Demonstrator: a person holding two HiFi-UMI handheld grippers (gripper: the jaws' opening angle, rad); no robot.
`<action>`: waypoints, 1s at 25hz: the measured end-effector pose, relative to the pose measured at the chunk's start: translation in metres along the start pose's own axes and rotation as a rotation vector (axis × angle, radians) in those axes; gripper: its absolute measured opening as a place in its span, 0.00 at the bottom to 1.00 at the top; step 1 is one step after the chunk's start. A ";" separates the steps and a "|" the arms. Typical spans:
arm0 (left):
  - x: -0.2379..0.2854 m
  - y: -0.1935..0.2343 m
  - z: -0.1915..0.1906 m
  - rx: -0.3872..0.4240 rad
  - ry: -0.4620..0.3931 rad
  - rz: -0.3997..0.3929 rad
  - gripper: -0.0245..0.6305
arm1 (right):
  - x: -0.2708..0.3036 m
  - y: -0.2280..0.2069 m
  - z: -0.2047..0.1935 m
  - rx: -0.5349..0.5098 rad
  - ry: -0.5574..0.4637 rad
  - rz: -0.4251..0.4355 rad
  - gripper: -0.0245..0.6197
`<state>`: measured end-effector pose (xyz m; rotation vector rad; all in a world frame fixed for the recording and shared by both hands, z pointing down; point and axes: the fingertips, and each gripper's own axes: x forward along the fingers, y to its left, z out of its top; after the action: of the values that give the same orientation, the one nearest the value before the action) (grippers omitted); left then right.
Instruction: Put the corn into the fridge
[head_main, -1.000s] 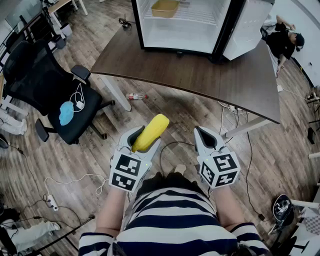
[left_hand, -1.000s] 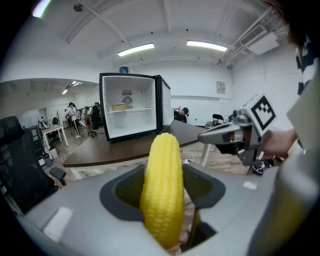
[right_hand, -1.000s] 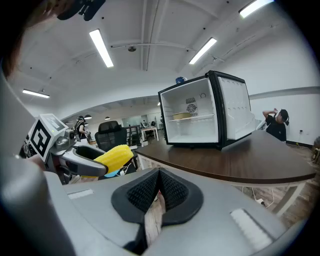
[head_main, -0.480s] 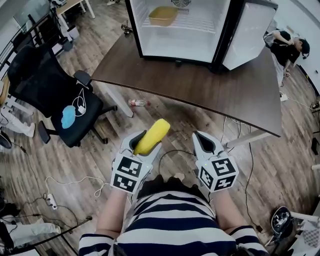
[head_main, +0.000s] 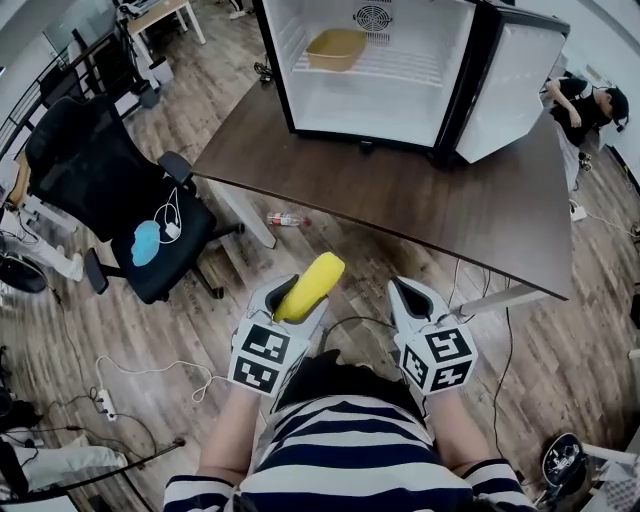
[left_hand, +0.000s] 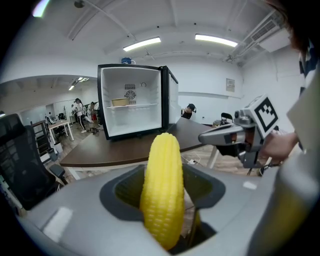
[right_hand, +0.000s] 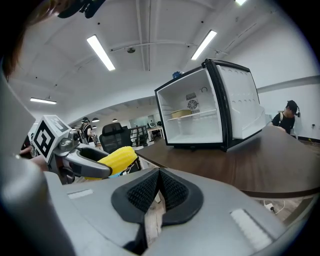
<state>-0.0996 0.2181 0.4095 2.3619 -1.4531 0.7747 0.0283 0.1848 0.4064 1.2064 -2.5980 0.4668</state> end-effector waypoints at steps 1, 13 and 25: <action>0.002 0.004 0.002 0.001 0.000 -0.003 0.04 | 0.003 -0.002 0.003 0.003 -0.004 -0.004 0.04; 0.052 0.074 0.036 0.054 -0.001 -0.085 0.04 | 0.076 -0.017 0.041 0.018 -0.012 -0.078 0.04; 0.104 0.141 0.073 0.138 -0.020 -0.191 0.04 | 0.150 -0.029 0.073 0.031 -0.021 -0.166 0.04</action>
<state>-0.1653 0.0398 0.4007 2.5712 -1.1925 0.8273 -0.0495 0.0346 0.3965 1.4307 -2.4891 0.4643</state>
